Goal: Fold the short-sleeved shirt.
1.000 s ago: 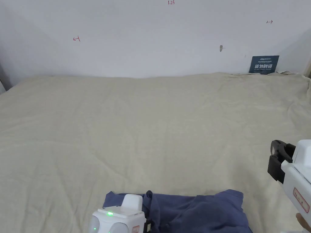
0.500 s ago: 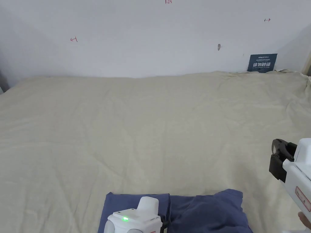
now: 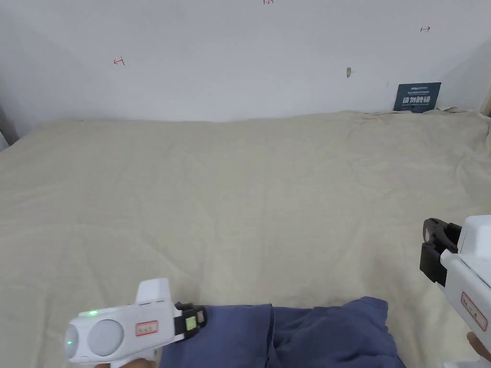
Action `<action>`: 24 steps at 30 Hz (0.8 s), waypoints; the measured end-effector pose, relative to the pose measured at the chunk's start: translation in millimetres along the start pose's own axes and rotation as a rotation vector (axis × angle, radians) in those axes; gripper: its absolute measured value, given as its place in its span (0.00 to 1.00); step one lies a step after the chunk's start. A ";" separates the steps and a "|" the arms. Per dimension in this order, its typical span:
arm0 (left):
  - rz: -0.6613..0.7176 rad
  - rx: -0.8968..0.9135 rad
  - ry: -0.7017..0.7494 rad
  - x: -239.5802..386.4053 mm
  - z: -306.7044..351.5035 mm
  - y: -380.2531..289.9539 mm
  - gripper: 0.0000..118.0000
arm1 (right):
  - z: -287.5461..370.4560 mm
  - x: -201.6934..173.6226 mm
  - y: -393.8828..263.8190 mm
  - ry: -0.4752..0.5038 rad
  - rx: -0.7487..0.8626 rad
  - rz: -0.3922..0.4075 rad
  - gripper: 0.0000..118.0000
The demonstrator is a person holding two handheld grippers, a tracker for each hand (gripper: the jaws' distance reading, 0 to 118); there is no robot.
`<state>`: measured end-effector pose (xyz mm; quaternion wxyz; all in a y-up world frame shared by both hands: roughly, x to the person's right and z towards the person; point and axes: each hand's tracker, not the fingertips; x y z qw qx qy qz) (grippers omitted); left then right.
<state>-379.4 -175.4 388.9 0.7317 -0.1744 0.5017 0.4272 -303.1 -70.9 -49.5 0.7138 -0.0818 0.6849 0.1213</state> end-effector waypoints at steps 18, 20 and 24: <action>0.118 -0.229 -0.094 -87.4 -32.3 8.3 0.85 | -9.7 -13.6 9.1 0.029 -0.003 -0.003 0.00; 0.107 -0.262 -0.086 -84.5 -40.2 7.0 0.85 | -9.2 -13.7 9.8 0.027 -0.003 -0.004 0.00; 0.109 -0.281 -0.087 -80.5 -51.4 4.1 0.81 | -9.2 -11.1 7.7 0.021 -0.006 -0.012 0.00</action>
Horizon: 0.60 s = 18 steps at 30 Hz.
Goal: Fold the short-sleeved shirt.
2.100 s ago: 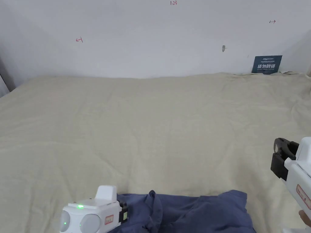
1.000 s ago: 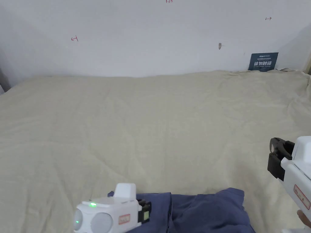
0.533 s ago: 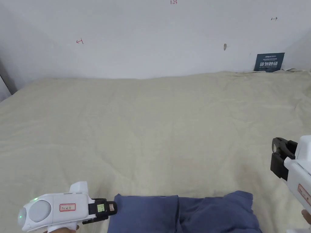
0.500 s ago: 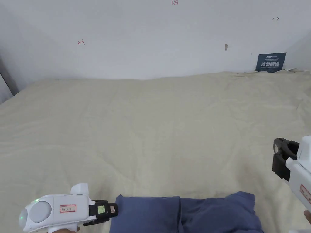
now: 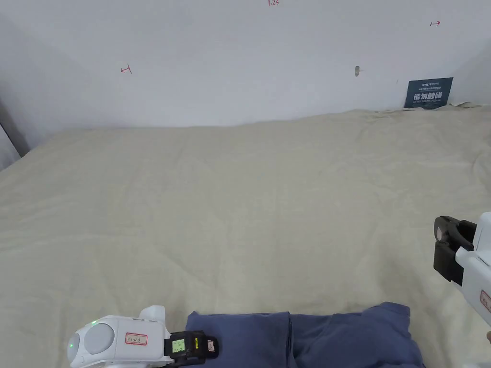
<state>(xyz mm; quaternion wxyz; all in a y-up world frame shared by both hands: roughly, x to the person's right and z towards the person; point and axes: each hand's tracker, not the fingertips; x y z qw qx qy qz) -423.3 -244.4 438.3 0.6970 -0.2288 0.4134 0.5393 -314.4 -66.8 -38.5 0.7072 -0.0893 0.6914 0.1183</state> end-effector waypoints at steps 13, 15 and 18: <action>0.018 0.008 0.063 9.7 -5.6 -9.3 0.07 | 1.6 5.5 -2.5 -0.008 -0.009 -0.010 0.00; -0.034 0.020 0.102 22.2 -3.8 -11.4 0.06 | 2.6 5.9 -1.2 -0.007 -0.006 -0.012 0.00; -0.070 0.036 0.122 35.0 7.1 -11.4 0.05 | 4.4 5.6 0.6 -0.004 0.000 -0.013 0.00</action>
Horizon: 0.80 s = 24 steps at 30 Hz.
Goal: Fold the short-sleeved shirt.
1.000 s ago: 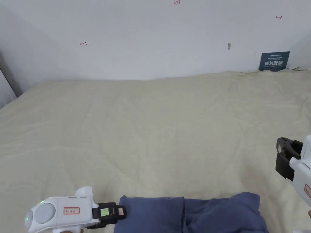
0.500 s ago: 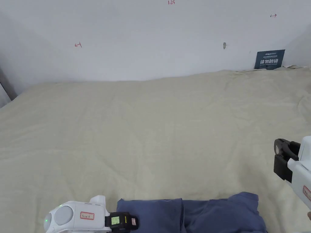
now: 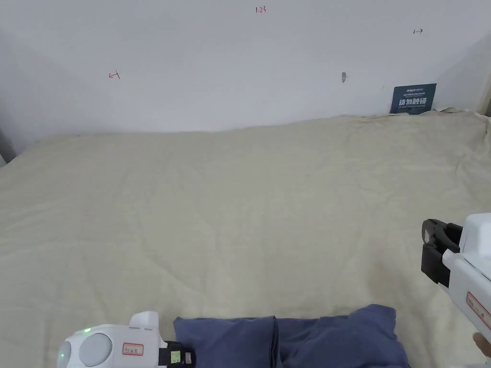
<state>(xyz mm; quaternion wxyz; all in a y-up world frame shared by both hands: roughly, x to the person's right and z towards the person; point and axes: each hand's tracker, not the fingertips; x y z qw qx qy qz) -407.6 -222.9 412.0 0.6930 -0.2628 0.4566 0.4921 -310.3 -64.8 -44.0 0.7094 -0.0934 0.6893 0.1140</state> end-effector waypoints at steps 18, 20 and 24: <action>0.112 0.047 0.145 -27.8 111.2 23.1 0.05 | -7.4 -4.1 6.1 0.024 0.014 0.012 0.00; 0.091 0.032 0.136 -8.3 103.4 24.0 0.05 | -7.5 -3.3 5.1 0.024 0.012 0.012 0.00; 0.017 -0.003 0.092 39.9 86.5 27.3 0.05 | -5.0 1.1 3.4 0.022 0.009 0.004 0.00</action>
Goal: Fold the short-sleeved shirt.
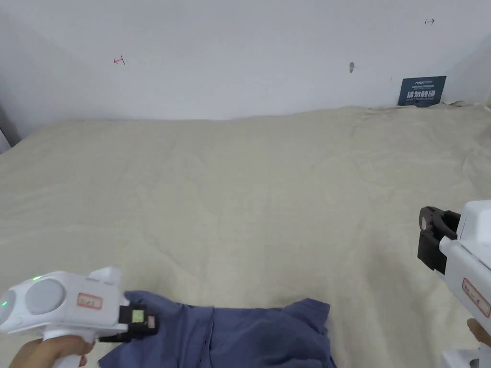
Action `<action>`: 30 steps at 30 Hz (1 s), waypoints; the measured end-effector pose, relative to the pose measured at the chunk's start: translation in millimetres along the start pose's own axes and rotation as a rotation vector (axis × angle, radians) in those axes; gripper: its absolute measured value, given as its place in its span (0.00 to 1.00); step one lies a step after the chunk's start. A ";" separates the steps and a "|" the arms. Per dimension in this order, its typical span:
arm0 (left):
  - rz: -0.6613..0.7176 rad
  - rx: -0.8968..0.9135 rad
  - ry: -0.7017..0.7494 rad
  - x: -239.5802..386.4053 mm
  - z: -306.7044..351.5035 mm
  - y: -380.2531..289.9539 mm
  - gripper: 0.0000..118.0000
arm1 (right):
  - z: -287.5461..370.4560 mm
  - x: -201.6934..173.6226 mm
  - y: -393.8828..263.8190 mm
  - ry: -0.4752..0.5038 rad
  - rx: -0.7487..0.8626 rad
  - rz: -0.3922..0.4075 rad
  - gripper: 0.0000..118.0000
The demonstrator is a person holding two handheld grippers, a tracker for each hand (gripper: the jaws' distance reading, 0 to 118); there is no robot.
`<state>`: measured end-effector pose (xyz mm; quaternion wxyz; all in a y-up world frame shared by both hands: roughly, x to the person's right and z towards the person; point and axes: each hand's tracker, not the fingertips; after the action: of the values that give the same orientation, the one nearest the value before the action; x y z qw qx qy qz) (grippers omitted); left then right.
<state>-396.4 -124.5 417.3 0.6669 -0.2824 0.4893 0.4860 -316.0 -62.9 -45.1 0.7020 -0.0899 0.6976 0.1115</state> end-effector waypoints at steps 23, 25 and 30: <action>-0.263 -0.219 -0.099 193.9 -160.2 -34.3 0.05 | 20.3 35.9 -11.6 -0.069 -0.014 -0.020 0.00; -0.268 -0.217 -0.100 195.0 -161.5 -33.3 0.06 | 21.3 38.6 -12.2 -0.077 -0.015 -0.024 0.00; -0.202 -0.222 -0.217 193.8 -158.1 -33.2 0.73 | 22.3 39.3 -11.4 -0.083 -0.015 -0.028 0.00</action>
<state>-416.0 -199.4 177.1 0.7257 -0.3479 0.3270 0.4953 -291.3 -66.4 -84.5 0.7313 -0.1001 0.6655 0.1105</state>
